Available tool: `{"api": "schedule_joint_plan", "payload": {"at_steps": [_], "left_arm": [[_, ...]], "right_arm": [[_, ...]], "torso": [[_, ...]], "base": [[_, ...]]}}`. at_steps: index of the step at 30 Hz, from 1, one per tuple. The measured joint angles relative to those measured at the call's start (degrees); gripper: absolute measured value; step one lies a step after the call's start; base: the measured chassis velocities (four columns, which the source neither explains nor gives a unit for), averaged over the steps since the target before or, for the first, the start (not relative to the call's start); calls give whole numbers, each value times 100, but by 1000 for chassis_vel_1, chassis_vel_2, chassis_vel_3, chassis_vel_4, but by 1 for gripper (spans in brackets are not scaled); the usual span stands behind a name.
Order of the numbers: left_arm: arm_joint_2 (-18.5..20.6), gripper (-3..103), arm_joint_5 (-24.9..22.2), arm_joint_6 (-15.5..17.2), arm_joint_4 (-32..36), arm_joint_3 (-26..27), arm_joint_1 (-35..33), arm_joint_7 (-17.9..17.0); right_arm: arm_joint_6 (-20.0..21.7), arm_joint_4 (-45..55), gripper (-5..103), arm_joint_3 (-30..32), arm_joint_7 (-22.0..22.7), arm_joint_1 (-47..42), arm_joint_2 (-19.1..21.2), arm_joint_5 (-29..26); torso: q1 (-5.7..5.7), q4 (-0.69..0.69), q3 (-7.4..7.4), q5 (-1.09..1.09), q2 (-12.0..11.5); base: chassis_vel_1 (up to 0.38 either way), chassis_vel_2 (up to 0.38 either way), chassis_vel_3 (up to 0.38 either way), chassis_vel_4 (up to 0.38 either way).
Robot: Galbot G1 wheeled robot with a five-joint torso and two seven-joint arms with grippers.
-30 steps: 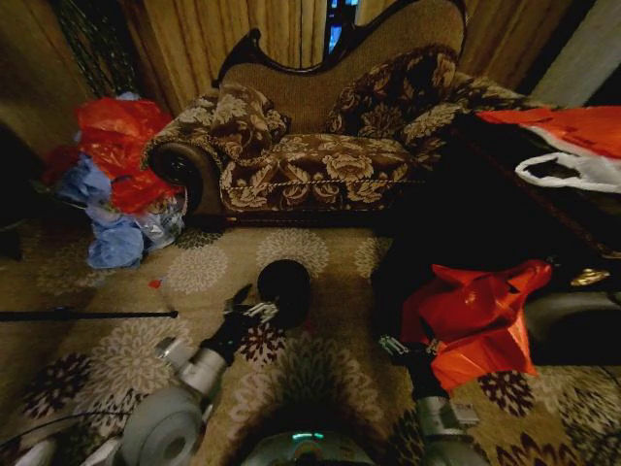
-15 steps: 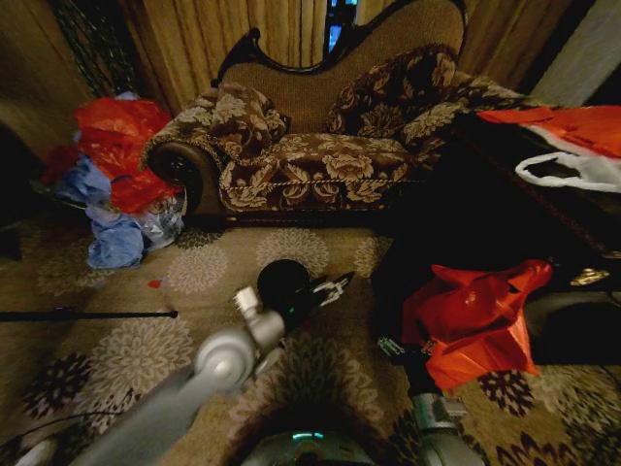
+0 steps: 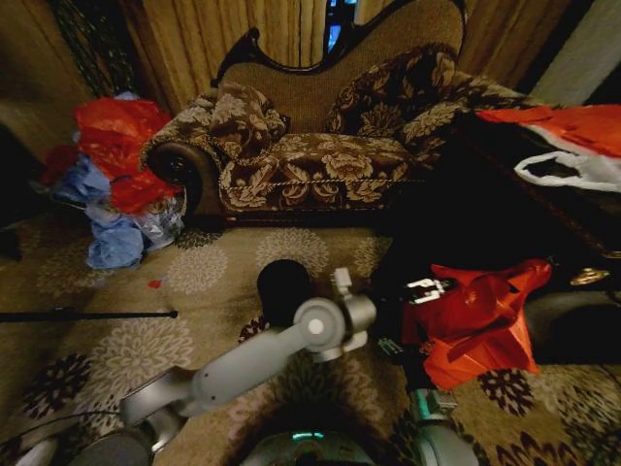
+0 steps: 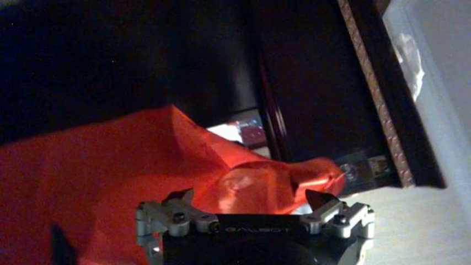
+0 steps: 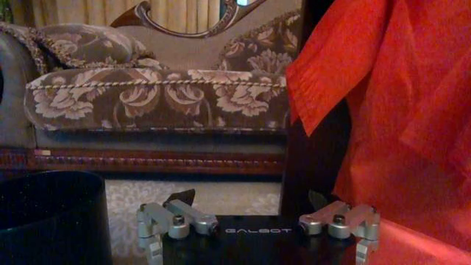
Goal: Place a garbage bag over the trash bin.
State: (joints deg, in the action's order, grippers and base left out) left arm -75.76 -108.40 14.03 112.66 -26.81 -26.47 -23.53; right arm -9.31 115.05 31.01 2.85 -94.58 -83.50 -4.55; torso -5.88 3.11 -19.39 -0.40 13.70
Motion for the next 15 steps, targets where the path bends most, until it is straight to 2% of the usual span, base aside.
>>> {"api": "schedule_joint_plan", "payload": {"at_steps": [3,6,15], "left_arm": [[-169,100,-273,301,-147,140,-20,59],[-261,100,-310,431,-275,184,-39,175],[-567,100,-130,588,-785,165,-74,324]], "right_arm": [[2,-5,100,-12,19,22,7,7],[2,-5,100,-11,27,-24,31,8],[2,-58,100,-22,33,17,68,-15]], "torso": [[0,1,0,0,0],[0,0,0,0,0],[1,1,0,0,0]], "base": [[0,0,0,0],[0,0,0,0],[0,0,0,0]]}}
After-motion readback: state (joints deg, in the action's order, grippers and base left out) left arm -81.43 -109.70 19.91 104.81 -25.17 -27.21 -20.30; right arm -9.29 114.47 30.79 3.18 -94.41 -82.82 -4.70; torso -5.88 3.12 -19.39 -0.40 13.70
